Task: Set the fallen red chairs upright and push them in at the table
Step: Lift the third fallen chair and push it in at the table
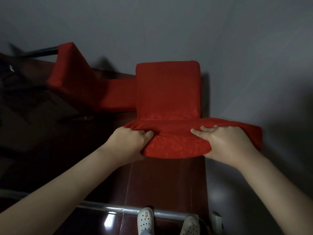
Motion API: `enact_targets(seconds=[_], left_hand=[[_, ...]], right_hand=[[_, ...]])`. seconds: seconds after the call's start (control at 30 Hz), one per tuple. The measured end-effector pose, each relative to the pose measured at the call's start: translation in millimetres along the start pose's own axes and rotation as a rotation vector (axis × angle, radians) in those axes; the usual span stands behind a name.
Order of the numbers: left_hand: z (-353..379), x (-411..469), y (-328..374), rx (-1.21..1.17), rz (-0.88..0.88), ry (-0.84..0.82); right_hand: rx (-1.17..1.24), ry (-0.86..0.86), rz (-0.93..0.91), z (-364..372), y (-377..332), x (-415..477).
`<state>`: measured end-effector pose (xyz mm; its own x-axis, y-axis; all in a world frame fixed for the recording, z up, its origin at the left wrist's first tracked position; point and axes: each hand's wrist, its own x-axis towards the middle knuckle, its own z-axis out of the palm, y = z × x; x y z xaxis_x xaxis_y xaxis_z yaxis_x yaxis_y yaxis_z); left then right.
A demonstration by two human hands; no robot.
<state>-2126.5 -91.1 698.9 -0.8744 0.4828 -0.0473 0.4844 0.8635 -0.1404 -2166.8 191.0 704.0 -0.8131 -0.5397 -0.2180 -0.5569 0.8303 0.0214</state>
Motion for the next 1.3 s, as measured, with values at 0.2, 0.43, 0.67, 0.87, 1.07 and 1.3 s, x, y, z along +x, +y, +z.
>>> enact_targets(seconds=[0.2, 0.43, 0.67, 0.87, 1.07, 1.3], left_hand=[[-21, -5, -5, 0.022, 0.030, 0.001], [-28, 1, -17, 0.009, -0.007, -0.019], [-40, 35, -47, -0.013, -0.111, -0.083], [-39, 40, -43, 0.017, -0.209, -0.150], [-55, 53, -45, -0.053, -0.208, -0.289], [-59, 41, -32, -0.021, -0.163, -0.332]], right_hand=[[0.053, -0.010, -0.061, -26, -1, -1], [0.118, 0.042, -0.034, -41, 5, 8], [0.059, -0.018, 0.001, -57, 19, 46], [0.001, -0.137, 0.049, -60, 20, 66], [0.012, -0.154, 0.086, -72, 14, 63], [-0.022, -0.242, 0.105, -77, -3, 46]])
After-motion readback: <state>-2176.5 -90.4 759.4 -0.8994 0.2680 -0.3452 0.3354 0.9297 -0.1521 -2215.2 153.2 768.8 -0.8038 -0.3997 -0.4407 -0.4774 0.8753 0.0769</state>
